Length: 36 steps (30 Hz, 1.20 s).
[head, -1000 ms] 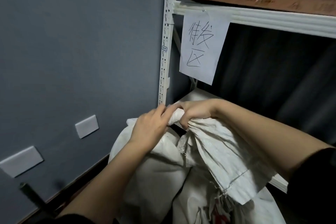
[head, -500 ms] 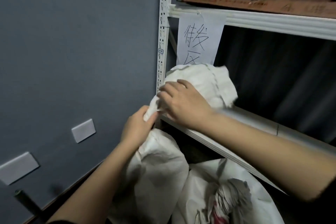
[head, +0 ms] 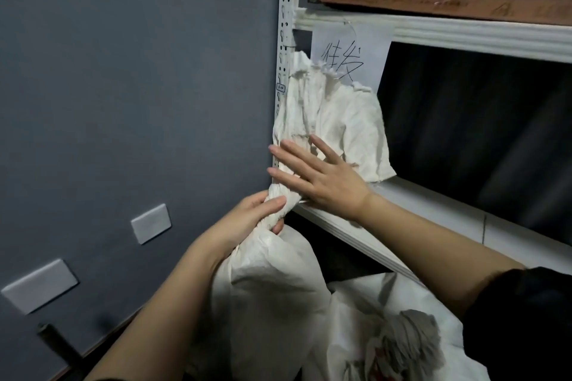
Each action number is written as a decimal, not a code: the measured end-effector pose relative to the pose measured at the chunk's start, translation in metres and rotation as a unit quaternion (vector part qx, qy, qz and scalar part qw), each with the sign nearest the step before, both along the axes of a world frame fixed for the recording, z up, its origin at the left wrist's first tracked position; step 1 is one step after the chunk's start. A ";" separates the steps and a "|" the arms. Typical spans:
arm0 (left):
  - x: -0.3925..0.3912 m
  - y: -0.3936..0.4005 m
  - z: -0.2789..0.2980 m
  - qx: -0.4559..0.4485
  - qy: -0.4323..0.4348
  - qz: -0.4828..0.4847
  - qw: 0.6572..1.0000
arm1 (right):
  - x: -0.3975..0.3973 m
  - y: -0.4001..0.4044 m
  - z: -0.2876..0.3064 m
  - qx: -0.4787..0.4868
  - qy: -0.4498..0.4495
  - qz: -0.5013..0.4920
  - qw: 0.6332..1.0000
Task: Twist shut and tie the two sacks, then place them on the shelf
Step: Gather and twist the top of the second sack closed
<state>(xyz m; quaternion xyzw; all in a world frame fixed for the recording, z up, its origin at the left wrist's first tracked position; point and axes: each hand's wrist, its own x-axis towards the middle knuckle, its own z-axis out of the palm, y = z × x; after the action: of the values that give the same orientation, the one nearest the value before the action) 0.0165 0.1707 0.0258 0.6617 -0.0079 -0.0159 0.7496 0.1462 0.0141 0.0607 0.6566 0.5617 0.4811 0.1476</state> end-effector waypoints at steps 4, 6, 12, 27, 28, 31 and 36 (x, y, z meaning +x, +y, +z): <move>0.000 0.000 0.008 0.155 -0.013 -0.004 0.988 | 0.010 0.007 0.010 0.025 -0.024 0.060 0.998; 0.003 -0.002 0.008 0.227 -0.031 0.038 0.973 | 0.014 0.008 0.019 0.018 -0.022 0.062 0.998; 0.011 -0.007 -0.002 0.587 -0.075 0.228 0.773 | -0.010 0.010 0.044 -0.142 0.317 -0.191 0.918; 0.011 -0.012 -0.015 0.693 -0.316 0.326 0.560 | -0.020 0.004 0.030 -0.127 0.814 -0.194 0.533; 0.011 -0.011 -0.014 0.694 -0.301 0.323 0.568 | -0.021 0.004 0.031 -0.126 0.829 -0.187 0.512; 0.014 -0.010 -0.017 0.683 -0.269 0.326 0.597 | -0.025 0.000 0.043 -0.136 0.824 -0.203 0.512; 0.016 -0.007 -0.009 0.639 -0.071 0.306 0.702 | -0.030 0.009 0.078 -0.043 0.549 -0.242 0.799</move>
<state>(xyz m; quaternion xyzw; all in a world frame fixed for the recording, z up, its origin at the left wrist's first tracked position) 0.0326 0.1636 0.0165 0.9470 0.1537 0.2604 0.1083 0.1163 0.0235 0.1387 0.9182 0.3918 -0.0362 -0.0458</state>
